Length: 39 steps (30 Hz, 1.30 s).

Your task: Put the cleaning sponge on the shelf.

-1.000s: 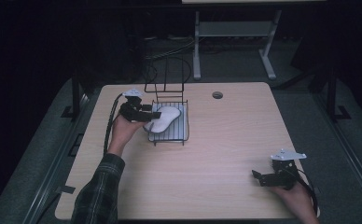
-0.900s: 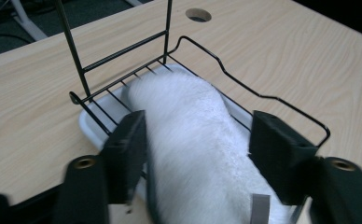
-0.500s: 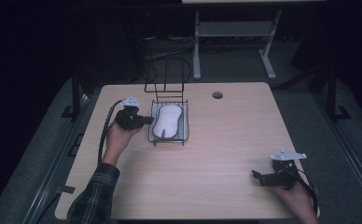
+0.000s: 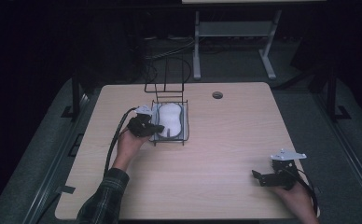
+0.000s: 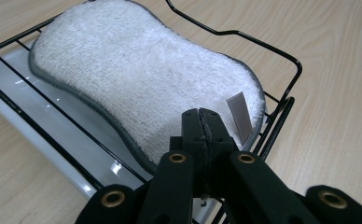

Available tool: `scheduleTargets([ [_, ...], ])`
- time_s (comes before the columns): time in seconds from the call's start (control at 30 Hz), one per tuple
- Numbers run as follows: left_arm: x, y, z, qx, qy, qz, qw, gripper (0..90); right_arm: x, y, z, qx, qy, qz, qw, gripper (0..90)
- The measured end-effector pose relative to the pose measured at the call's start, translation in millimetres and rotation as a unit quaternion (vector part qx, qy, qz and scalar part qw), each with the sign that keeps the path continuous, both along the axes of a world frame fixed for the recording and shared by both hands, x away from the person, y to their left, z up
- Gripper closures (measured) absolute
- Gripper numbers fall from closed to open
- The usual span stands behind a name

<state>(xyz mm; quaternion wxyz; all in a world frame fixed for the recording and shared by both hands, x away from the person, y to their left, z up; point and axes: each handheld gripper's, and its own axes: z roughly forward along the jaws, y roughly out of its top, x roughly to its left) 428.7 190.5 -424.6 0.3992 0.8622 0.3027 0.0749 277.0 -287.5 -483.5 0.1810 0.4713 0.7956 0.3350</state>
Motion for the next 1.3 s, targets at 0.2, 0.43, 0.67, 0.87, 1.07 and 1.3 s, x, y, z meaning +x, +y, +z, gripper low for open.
scheduleTargets([
  [0.2,-4.5,7.6,8.0,-0.002,-0.012,0.010,0.9999,79.8,0.0,0.0,0.0,0.000,0.000,0.000,1.0000,2.5],
  [0.43,-11.0,20.2,15.4,-0.010,-0.007,0.033,0.9994,54.1,0.0,0.0,0.0,0.000,0.000,0.000,1.0000,2.4],
  [0.67,-23.4,30.8,26.9,0.001,-0.012,0.049,0.9987,30.0,0.0,0.0,0.0,0.000,0.000,0.000,1.0000,2.4],
  [0.87,-36.9,38.3,32.9,0.005,-0.025,0.061,0.9978,15.9,0.0,0.0,0.0,0.000,0.000,0.000,1.0000,2.4],
  [1.07,-54.1,47.4,32.0,0.014,-0.028,0.073,0.9968,12.6,0.0,0.0,0.0,0.000,0.000,0.000,1.0000,2.4],
  [1.3,-73.3,61.7,32.0,0.022,-0.035,0.086,0.9955,12.6,0.0,0.0,0.0,0.000,0.000,0.000,1.0000,2.4],
])
